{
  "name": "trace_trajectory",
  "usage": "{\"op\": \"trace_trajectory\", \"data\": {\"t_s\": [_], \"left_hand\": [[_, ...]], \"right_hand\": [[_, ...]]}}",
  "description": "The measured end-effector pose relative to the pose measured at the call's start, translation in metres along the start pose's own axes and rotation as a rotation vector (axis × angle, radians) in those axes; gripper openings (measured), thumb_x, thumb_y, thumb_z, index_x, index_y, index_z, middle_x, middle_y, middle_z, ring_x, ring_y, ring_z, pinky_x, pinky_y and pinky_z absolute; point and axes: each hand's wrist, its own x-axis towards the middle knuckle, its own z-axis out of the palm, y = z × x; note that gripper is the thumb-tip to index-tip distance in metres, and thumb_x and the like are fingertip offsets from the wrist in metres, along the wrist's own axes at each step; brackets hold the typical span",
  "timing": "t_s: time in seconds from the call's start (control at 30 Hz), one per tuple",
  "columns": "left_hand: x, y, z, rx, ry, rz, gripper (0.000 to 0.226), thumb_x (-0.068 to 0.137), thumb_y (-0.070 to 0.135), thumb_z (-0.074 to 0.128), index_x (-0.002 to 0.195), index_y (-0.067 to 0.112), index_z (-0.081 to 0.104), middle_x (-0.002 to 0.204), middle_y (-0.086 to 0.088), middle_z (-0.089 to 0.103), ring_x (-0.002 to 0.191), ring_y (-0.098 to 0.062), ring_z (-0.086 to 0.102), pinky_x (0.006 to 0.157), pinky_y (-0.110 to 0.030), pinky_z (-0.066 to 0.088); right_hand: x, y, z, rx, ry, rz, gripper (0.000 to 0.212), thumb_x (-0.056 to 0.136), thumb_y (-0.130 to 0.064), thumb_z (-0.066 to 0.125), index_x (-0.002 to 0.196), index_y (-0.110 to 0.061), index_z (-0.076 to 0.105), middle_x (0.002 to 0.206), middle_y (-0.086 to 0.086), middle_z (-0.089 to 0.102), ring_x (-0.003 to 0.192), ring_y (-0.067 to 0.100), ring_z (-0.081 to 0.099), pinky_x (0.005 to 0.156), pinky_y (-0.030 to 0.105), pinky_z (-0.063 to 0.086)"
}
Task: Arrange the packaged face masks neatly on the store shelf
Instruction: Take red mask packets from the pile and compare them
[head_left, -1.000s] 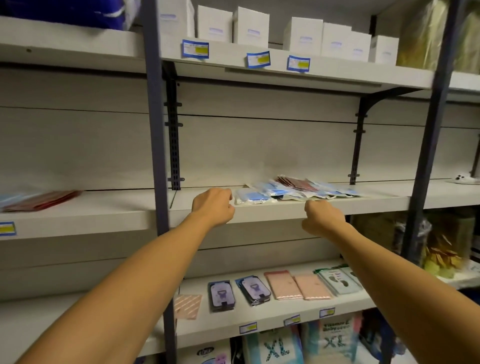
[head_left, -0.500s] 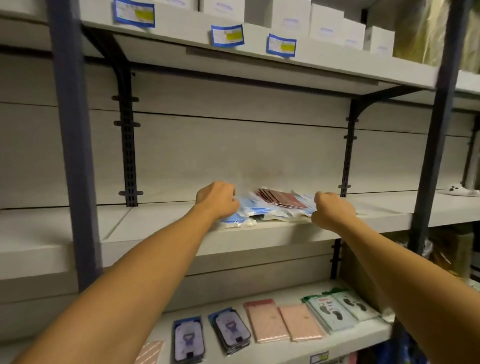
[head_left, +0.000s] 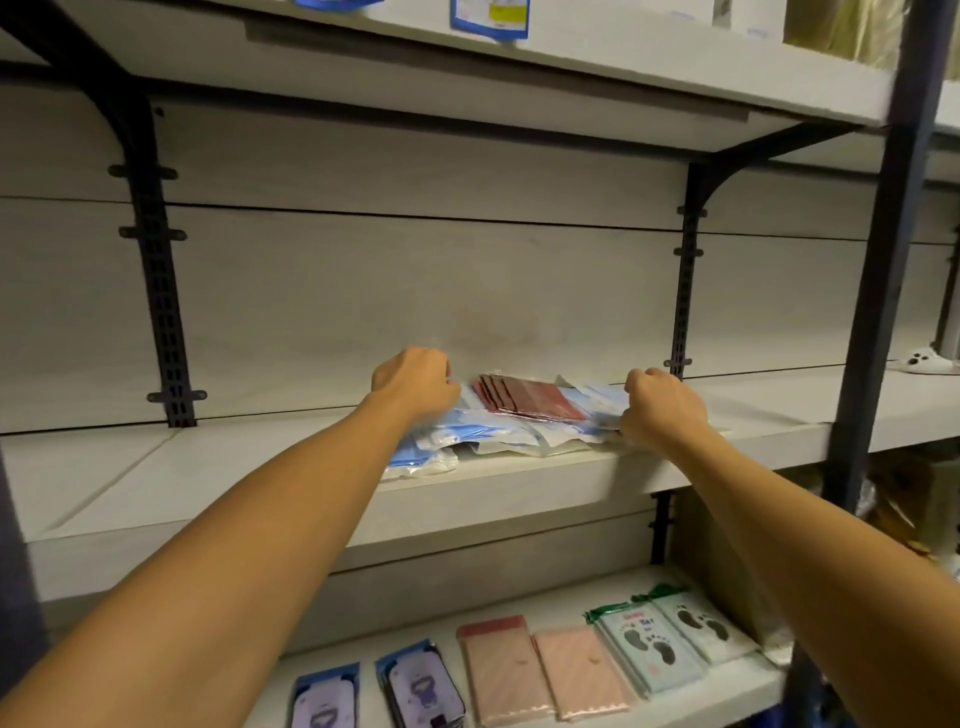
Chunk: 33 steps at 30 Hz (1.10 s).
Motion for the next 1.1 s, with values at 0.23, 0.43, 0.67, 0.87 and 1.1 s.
{"op": "trace_trajectory", "data": {"t_s": [0.23,0.43,0.67,0.87,1.1], "left_hand": [[0.033,0.04,0.021,-0.045,-0.012,-0.085,0.021,0.092,0.031,0.056,0.098,0.019,0.072,0.099,-0.004,0.071,0.09,-0.027,0.065,0.081,-0.037,0.057],[0.055,0.07,0.028,-0.017,-0.059,-0.177,0.027,0.086,0.035,0.058,0.096,0.015,0.073,0.098,-0.008,0.071,0.088,-0.033,0.066,0.082,-0.039,0.058],[0.063,0.073,0.055,-0.091,-0.145,-0.344,0.051,0.076,0.067,0.065,0.089,0.018,0.071,0.089,-0.001,0.07,0.085,-0.021,0.065,0.083,-0.036,0.056],[0.061,0.062,0.072,-0.235,-0.071,-0.412,0.049,0.074,0.07,0.069,0.096,0.027,0.073,0.092,0.005,0.069,0.089,-0.017,0.066,0.088,-0.037,0.056],[0.065,0.051,0.079,-0.332,0.018,-0.436,0.016,0.083,0.043,0.074,0.089,0.029,0.079,0.093,0.006,0.073,0.092,-0.013,0.066,0.083,-0.026,0.051]], "right_hand": [[0.058,0.037,0.013,0.056,0.012,-0.038,0.037,0.085,-0.016,0.059,0.122,-0.011,0.057,0.117,0.008,0.058,0.103,0.029,0.057,0.081,0.038,0.052],[0.1,0.061,0.026,0.127,-0.031,-0.121,0.034,0.088,-0.018,0.057,0.121,-0.012,0.059,0.117,0.01,0.059,0.101,0.029,0.057,0.085,0.041,0.055],[0.133,0.077,0.04,0.14,-0.196,-0.153,0.039,0.083,-0.035,0.06,0.115,-0.013,0.064,0.11,0.011,0.067,0.095,0.029,0.062,0.084,0.043,0.057],[0.151,0.051,0.055,0.258,-0.206,-0.182,0.038,0.083,-0.041,0.063,0.11,-0.014,0.064,0.099,0.007,0.067,0.087,0.024,0.064,0.082,0.04,0.058],[0.146,-0.011,0.071,0.323,-0.136,-0.38,0.025,0.082,-0.036,0.061,0.094,-0.015,0.068,0.096,0.007,0.068,0.087,0.029,0.065,0.075,0.035,0.056]]}}
